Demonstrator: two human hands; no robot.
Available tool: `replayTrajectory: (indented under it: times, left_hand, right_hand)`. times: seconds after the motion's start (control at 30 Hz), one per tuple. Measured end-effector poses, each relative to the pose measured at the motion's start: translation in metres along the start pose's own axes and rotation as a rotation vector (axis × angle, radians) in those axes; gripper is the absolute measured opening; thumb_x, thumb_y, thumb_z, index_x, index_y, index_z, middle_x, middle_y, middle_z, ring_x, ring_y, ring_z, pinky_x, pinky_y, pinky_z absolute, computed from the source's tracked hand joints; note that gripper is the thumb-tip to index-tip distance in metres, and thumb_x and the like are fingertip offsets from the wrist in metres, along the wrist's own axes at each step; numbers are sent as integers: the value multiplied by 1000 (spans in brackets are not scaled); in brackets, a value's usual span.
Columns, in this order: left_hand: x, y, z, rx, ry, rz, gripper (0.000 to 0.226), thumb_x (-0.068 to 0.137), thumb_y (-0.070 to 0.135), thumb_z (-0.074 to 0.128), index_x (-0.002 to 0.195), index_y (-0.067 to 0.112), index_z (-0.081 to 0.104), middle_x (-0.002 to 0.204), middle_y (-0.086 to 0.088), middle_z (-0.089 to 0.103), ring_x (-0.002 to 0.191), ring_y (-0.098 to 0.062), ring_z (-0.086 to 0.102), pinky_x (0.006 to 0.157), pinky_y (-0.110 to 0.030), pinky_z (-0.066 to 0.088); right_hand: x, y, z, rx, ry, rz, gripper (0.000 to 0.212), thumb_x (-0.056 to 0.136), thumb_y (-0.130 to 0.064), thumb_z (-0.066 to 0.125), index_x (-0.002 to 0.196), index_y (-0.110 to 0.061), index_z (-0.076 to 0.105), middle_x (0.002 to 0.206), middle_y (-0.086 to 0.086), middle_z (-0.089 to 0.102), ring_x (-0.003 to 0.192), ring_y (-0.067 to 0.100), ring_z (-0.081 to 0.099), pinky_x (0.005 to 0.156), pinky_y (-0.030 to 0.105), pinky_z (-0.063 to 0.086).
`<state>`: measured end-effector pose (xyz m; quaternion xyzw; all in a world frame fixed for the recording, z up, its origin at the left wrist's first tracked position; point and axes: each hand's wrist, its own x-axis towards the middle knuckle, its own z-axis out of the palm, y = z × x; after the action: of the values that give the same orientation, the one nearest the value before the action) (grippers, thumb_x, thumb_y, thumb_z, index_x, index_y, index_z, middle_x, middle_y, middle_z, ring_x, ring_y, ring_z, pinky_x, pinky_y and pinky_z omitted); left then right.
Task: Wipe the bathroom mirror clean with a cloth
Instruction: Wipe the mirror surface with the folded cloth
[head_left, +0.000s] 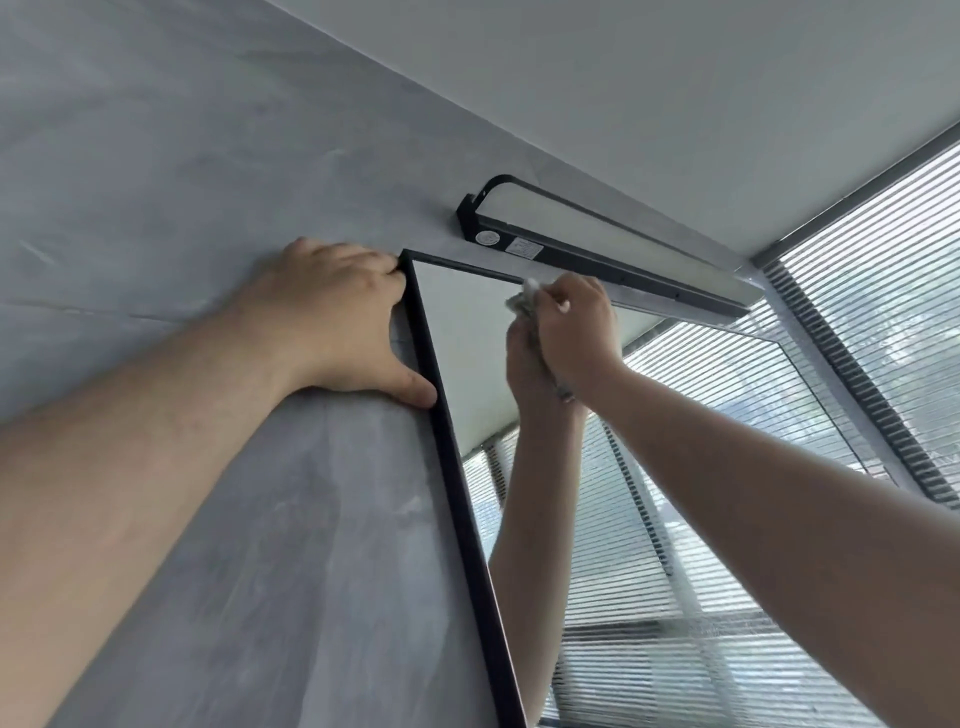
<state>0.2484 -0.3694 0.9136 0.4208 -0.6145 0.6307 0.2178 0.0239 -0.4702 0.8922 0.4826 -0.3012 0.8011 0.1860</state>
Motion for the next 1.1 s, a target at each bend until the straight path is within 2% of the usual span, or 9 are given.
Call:
replayTrajectory:
  times: [0.07,0.23,0.37,0.47,0.6,0.73,0.8,1.0,1.1]
  left_hand:
    - [1,-1,0,3,17,1,128,34,98,25,137,26,50,146,10,45,135,-16,40,107,-37,31]
    - [2,-2,4,-4,44,12,120,35,99,28,126,27,55,133,11,52,127,-16,46,101,-36,34]
    - [3,-3,4,-4,49,12,119,35,100,29,125,26,56,127,11,53,124,-17,47,97,-37,35]
    - [3,-3,4,-13,42,7,121,34,100,28,125,26,56,127,11,53,123,-17,47,97,-37,35]
    - [1,-3,4,-30,37,1,125,34,100,29,131,25,54,138,9,49,129,-17,44,102,-37,33]
    - [-2,-2,3,-33,17,-5,131,34,99,25,139,24,49,148,7,43,136,-16,38,108,-36,29]
    - [-3,-2,2,-32,12,-12,134,33,98,22,142,24,46,152,7,40,138,-15,36,110,-36,27]
    - [-1,-3,6,-12,26,-1,131,35,98,22,143,29,44,155,11,35,140,-13,34,110,-34,27]
    - [-1,-3,6,-21,33,-2,132,35,98,21,145,29,42,156,13,33,141,-13,33,111,-34,28]
  right_hand:
    - [11,19,-7,-31,27,58,19,99,-33,56,91,-18,65,104,-1,56,86,11,51,64,22,34]
    - [18,66,-29,-90,108,227,21,98,-36,54,88,-20,62,107,3,59,91,21,55,76,28,34]
    - [11,78,-36,-91,125,291,21,98,-33,54,96,-16,65,109,4,58,90,20,53,77,28,35]
    - [4,62,-29,-41,114,253,20,98,-32,55,100,-17,67,109,1,58,92,18,55,78,28,36]
    - [-8,19,-14,1,10,74,17,98,-33,58,101,-20,68,107,-4,54,94,12,52,74,23,37]
    - [-17,-24,8,63,-89,-122,7,95,-26,63,89,-24,64,103,-7,55,88,2,52,72,11,36]
    - [-18,-34,14,75,-94,-186,10,94,-24,64,86,-29,61,102,-9,55,85,0,51,69,6,33]
    - [9,-11,10,60,-53,-173,8,94,-28,64,87,-25,66,98,-11,56,90,6,54,69,5,32]
    - [25,16,0,27,-19,-104,11,96,-31,63,85,-26,63,98,-9,56,92,10,55,70,18,36]
